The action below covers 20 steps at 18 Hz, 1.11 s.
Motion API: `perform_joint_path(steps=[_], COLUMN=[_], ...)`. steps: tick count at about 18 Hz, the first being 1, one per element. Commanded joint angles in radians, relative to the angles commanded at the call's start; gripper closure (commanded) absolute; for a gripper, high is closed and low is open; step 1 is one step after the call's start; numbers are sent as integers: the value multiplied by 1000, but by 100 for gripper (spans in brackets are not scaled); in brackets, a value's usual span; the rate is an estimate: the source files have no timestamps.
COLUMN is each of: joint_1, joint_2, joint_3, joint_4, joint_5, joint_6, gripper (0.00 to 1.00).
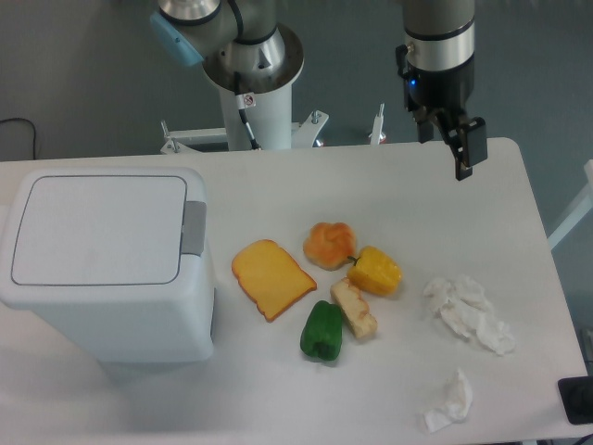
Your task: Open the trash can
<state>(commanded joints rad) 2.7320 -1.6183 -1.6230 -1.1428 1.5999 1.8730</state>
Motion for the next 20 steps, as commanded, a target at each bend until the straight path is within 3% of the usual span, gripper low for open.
perform_joint_path(steps=[13, 20], joint_1=[-34, -103], joint_2=[-8, -20], joint_3=[23, 55], joint_4=[-6, -9], joint_5=[-11, -17], joint_6=[-198, -493], gripper=[0, 0])
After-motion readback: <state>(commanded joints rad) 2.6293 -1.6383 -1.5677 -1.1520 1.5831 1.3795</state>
